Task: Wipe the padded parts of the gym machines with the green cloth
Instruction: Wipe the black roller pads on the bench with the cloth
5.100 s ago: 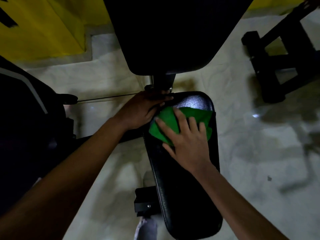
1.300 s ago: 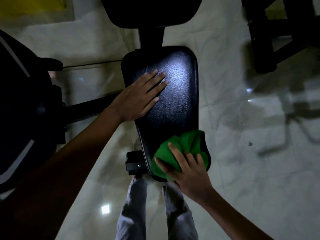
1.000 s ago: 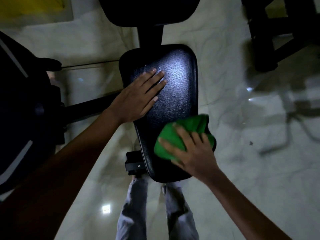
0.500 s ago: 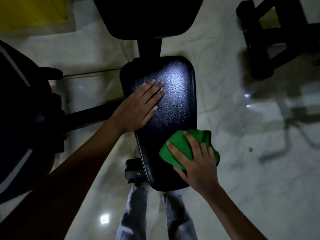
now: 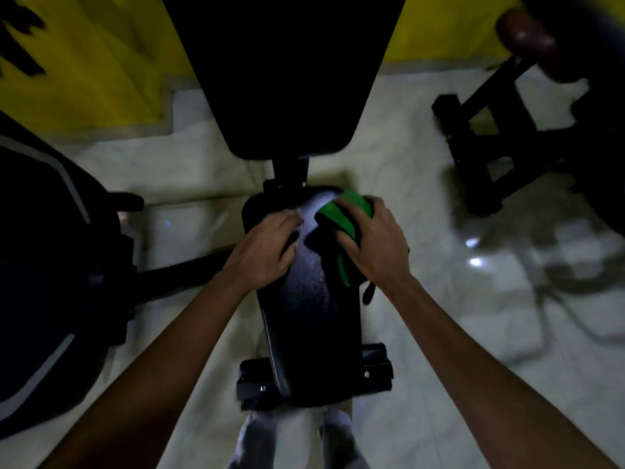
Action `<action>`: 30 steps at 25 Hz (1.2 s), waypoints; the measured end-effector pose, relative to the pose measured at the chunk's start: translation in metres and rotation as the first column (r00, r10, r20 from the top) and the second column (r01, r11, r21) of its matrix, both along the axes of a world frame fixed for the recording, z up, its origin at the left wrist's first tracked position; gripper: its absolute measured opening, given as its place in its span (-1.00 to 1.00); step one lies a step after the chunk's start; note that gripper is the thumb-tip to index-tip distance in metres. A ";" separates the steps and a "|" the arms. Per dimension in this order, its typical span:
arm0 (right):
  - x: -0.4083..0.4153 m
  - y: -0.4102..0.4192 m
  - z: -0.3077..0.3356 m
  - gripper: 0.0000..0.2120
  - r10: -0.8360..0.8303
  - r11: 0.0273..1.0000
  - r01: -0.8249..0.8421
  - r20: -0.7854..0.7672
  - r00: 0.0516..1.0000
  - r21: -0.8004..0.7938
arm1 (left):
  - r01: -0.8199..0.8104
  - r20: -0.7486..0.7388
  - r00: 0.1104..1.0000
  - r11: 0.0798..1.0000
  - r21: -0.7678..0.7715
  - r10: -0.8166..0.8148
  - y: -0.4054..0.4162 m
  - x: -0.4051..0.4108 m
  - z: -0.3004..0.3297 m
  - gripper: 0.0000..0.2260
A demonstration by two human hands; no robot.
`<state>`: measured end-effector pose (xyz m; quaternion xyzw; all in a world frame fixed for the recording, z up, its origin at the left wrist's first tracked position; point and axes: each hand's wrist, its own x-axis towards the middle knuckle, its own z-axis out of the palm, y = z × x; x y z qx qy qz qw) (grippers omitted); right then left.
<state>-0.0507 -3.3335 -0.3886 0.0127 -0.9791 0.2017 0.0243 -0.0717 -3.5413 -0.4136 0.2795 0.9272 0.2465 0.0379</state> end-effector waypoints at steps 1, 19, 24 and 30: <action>0.001 0.005 0.017 -0.53 -0.021 0.999 0.021 0.003 1.000 -0.024 | -0.040 0.003 0.999 0.999 0.033 0.040 0.001 0.000 0.018 -0.52; 0.018 -0.014 0.340 -0.54 0.373 0.928 -0.371 -0.110 0.921 0.043 | -0.485 -0.162 0.830 0.834 0.263 0.534 -0.022 0.113 0.328 -0.72; 0.043 -0.073 0.372 -0.54 0.464 0.886 -0.461 -0.143 0.874 0.055 | -0.617 -0.186 0.714 0.732 0.290 0.675 -0.082 0.173 0.370 -0.73; 0.117 -0.187 0.396 -0.54 0.702 0.703 -0.710 -0.114 0.703 -0.047 | -0.735 -0.243 0.544 0.596 0.324 0.803 -0.162 0.311 0.397 -0.75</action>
